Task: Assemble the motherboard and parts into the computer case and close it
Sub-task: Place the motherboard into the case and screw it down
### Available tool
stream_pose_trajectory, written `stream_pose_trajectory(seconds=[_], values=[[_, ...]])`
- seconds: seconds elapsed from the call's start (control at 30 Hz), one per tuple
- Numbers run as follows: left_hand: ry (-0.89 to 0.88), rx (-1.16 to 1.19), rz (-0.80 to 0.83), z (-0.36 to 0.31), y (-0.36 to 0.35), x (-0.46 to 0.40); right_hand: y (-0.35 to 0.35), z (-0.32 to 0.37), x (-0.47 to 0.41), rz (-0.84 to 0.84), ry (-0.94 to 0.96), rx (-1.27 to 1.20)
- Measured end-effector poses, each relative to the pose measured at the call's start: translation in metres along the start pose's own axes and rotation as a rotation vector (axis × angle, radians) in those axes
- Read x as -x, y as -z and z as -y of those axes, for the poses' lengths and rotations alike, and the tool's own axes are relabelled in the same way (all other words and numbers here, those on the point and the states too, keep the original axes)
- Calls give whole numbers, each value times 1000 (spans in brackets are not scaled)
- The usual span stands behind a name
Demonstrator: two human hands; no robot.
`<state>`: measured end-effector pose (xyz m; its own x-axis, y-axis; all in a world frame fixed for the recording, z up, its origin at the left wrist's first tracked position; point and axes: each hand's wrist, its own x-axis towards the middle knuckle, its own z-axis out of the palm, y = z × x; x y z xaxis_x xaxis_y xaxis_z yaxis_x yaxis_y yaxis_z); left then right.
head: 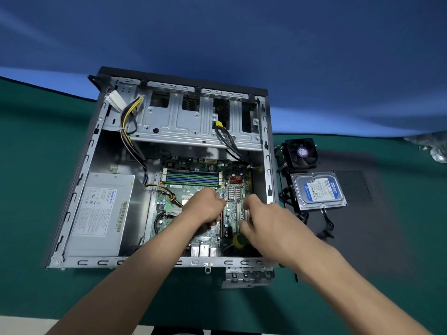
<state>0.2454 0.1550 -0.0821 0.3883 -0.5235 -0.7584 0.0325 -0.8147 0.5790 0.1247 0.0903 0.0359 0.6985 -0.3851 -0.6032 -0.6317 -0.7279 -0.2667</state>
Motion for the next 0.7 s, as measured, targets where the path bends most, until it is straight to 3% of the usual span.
stream_pose_trajectory(seconds=[0.13, 0.27, 0.4, 0.5, 0.7], values=[[9, -1, -6, 0, 0, -1, 2, -3, 3, 36, -25, -125], [11, -14, -10, 0, 0, -1, 2, -3, 6, -88, -10, 12], [14, -23, -20, -1, 1, 1, 4, -2, 6, 10, 8, -11], [11, -38, -19, -2, 2, 2, 2, -3, 5, -74, 5, 45], [13, -33, -20, -2, 2, 4, 1, -2, 7, -68, 20, 39]])
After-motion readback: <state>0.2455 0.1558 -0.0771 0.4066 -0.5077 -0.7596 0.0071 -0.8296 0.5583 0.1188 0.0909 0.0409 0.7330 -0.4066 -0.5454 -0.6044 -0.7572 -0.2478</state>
